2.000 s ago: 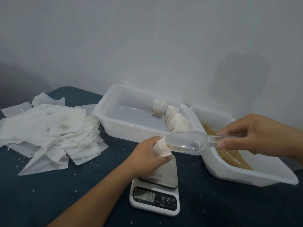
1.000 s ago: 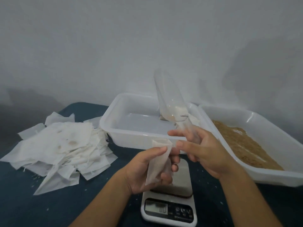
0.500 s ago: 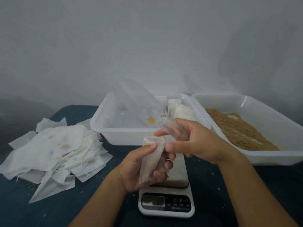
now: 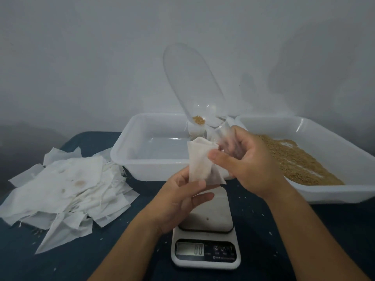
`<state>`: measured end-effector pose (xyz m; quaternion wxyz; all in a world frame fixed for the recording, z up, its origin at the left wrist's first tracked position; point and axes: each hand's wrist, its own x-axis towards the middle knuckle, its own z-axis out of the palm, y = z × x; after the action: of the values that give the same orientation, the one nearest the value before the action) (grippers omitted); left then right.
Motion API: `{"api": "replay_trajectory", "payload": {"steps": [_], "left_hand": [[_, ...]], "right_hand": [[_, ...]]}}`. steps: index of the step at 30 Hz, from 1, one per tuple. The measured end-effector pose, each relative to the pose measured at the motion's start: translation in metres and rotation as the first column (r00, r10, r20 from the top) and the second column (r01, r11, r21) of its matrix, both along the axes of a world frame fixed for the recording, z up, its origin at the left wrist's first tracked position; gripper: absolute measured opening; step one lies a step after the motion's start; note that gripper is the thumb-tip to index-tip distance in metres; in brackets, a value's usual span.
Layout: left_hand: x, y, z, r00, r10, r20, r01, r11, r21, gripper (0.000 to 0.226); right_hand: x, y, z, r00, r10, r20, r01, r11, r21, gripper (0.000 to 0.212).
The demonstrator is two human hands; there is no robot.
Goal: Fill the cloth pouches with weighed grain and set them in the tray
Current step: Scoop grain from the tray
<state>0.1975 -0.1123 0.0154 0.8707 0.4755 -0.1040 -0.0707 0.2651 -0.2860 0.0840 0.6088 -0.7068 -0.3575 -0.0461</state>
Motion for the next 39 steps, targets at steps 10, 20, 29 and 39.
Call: {"api": "replay_trajectory", "payload": {"steps": [10, 20, 29, 39], "left_hand": [[0.007, -0.008, -0.005, 0.940, 0.341, -0.010, -0.336, 0.929, 0.156, 0.023], [0.015, -0.014, -0.007, 0.949, 0.293, -0.114, -0.293, 0.956, 0.021, 0.026], [0.065, -0.063, 0.041, 0.954, 0.286, 0.087, -0.296, 0.859, 0.417, 0.030], [0.124, -0.125, 0.066, 0.962, 0.197, 0.188, -0.271, 0.765, 0.584, 0.027]], "right_hand": [[0.008, -0.007, -0.010, 0.989, -0.119, -0.084, 0.122, 0.992, 0.037, 0.044], [0.024, -0.021, -0.016, 0.992, -0.126, -0.025, 0.124, 0.990, -0.074, 0.046], [0.047, -0.083, -0.014, 0.929, -0.346, -0.128, 0.355, 0.934, 0.051, 0.042], [0.070, -0.140, -0.025, 0.778, -0.575, -0.252, 0.612, 0.785, 0.096, 0.018]]}}
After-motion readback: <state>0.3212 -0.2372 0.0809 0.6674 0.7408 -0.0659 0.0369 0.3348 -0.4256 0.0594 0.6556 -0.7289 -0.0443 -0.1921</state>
